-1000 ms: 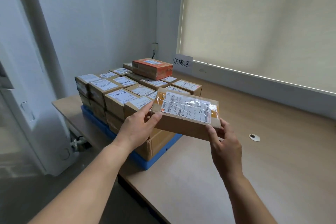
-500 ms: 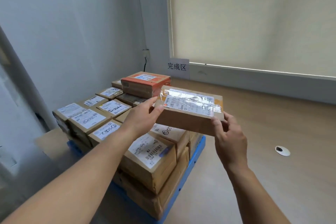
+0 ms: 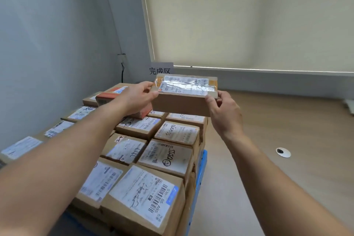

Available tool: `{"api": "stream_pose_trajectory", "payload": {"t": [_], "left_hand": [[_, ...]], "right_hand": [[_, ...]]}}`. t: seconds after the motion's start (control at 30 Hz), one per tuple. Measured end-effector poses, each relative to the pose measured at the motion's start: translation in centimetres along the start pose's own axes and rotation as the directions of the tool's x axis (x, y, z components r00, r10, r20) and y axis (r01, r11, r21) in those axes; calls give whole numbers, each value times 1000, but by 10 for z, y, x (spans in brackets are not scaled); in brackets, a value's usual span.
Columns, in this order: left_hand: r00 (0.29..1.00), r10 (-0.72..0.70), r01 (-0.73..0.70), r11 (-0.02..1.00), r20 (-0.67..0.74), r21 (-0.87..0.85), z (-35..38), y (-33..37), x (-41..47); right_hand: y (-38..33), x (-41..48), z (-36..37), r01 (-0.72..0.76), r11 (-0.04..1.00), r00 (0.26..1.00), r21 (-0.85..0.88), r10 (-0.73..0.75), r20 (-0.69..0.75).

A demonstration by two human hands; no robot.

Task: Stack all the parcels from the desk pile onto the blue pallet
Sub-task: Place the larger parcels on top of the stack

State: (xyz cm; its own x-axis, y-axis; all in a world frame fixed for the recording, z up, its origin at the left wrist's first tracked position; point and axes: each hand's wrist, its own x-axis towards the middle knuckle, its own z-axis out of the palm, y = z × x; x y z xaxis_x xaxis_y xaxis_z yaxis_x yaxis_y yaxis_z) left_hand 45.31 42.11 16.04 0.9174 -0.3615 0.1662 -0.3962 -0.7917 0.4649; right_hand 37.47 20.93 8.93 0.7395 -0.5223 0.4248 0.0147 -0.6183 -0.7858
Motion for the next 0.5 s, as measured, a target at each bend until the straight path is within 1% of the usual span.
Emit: {"api": "stream_pose_trajectory", "payload": {"t": [0.13,0.27,0.5], "left_hand": [[999,34,-36,998,42,45,-6,-13,31],[995,54,-58,998,85,40,-5,-34,66],[964,116,-144,984,241,103,11,-80,96]], "right_hand": [[-3,17,19,-56,997,998,-48,56,-16],[-5,29,42,-108,991,994,-83,105,-40],[7,25,78,-159,973,987,-169,156,-30]]}}
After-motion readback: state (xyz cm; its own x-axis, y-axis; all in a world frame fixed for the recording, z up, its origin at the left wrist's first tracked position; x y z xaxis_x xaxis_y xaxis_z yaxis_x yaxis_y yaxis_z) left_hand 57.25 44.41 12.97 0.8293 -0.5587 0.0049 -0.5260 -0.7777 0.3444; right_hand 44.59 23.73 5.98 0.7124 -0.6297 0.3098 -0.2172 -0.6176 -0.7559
